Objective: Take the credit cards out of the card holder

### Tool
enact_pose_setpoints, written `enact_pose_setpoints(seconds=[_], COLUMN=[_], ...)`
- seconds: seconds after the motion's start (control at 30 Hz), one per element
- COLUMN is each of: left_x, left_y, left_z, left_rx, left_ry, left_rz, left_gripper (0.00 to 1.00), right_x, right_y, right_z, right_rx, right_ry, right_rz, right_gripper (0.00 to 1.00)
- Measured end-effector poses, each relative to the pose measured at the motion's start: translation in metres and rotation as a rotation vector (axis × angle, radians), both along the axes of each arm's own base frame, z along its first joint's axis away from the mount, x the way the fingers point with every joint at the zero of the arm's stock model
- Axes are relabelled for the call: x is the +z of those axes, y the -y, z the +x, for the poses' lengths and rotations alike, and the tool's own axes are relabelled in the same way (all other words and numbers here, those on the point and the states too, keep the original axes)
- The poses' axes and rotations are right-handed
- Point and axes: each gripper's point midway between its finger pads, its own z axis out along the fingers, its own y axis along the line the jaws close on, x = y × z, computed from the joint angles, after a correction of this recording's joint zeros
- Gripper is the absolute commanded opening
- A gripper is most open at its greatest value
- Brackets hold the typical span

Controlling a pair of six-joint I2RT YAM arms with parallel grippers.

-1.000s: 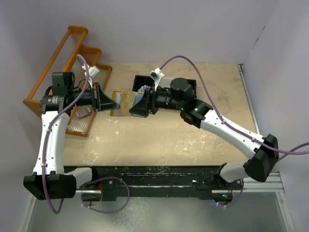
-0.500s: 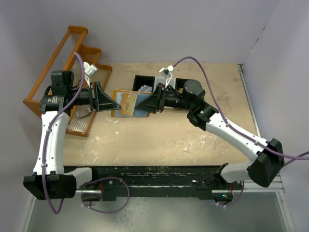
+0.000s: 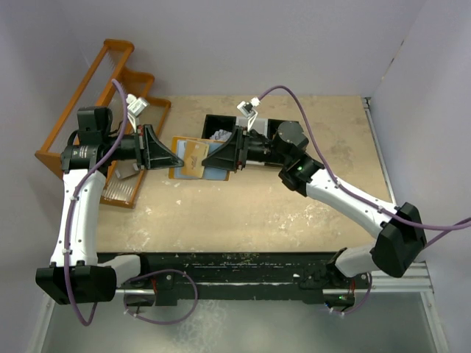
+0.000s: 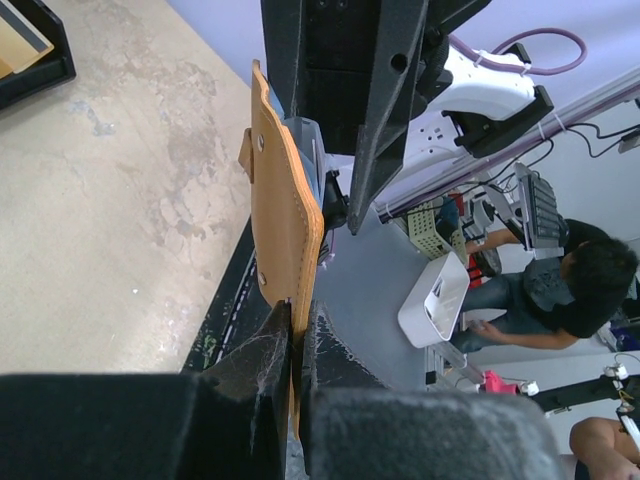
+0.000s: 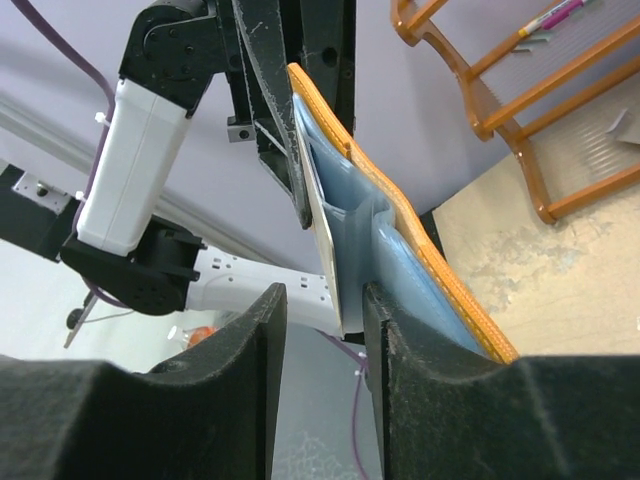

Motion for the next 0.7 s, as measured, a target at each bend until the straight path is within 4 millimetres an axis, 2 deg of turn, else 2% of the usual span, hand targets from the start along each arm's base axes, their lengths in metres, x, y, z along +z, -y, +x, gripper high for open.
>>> enact_pose_setpoints(seconds=[0.07,0.23,0.3,0.7], left_x=[0.001,0.006,0.008,0.011], left_y=[0.000,0.001,0.001,0.002], left_z=[0.000,-0.004,-0.006,-0.009], left_rx=[-0.004,-0.024,-0.033,-0.048], left_ry=[-0.002,-0.001,-0.005,-0.020], left_rz=[-0.004,-0.023,-0.031,-0.042], left_gripper=[0.00,0.00,0.00,0.01], right_x=[0.001,0.008,0.011,0.013], right_y=[-0.001,-0.002,-0.002,0.013], right_z=[-0.001,-0.003,-0.005,-0.007], right_rx=[0.010,0.034,0.050,0.068], right_ry=[-0.003,-0.005,-0.006,-0.003], right_rz=[0.009,0.043,0.052,0.076], right_gripper=[0.30,0.06,0.00,0.00])
